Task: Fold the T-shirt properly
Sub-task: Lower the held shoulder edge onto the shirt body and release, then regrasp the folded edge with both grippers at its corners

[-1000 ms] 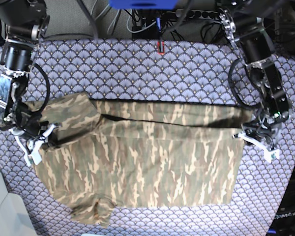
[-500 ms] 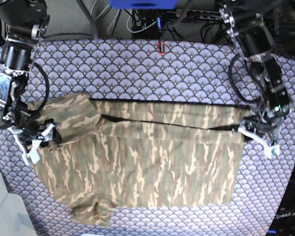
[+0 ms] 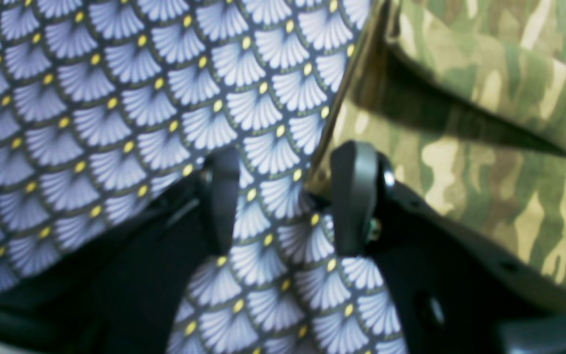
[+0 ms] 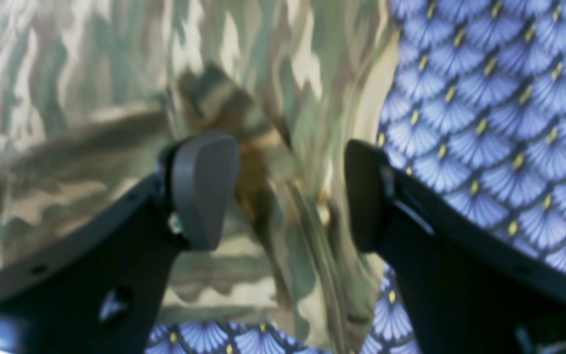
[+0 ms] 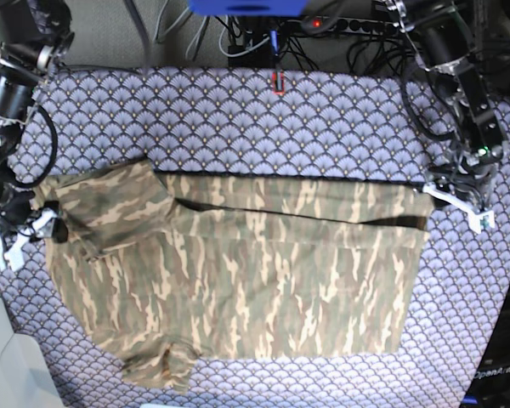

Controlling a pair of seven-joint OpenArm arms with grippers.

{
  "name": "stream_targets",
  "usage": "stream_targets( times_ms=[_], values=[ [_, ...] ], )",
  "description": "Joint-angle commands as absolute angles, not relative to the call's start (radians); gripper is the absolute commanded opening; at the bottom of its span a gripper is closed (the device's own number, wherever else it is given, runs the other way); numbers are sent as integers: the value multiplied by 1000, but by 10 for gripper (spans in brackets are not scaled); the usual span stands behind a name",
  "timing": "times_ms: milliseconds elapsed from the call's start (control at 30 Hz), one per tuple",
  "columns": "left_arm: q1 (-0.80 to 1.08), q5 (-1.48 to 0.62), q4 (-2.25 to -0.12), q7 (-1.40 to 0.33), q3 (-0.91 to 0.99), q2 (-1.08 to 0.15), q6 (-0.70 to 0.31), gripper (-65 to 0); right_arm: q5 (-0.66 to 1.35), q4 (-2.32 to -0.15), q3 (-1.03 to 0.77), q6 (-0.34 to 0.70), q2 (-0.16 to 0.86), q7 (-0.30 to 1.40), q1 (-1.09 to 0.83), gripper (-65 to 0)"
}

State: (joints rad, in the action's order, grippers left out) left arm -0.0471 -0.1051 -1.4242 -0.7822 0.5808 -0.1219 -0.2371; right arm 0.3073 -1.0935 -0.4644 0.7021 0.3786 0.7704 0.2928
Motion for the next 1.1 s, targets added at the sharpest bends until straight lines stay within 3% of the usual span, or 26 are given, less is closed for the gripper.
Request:
stream_targets(
  times_ms=[0,400,667,1067],
  values=[
    [-61,-114,-1425,-762,581,-131,-242,-352,318,-1089,-470,698,412,750,312,-258],
    [-47,-114,-1429,-765,581,-128,-242,-352,320,-1055,-430,698,421,690,300,-258],
    [-33,-114,-1423,-763,581,-131,-242,-352,320,-1113,-317,698,415,691,303,-258],
    [-38,-114,-1422,-763,581,-130,-242,-352,321,-1242,-320,698,418,759,272,-257]
  ],
)
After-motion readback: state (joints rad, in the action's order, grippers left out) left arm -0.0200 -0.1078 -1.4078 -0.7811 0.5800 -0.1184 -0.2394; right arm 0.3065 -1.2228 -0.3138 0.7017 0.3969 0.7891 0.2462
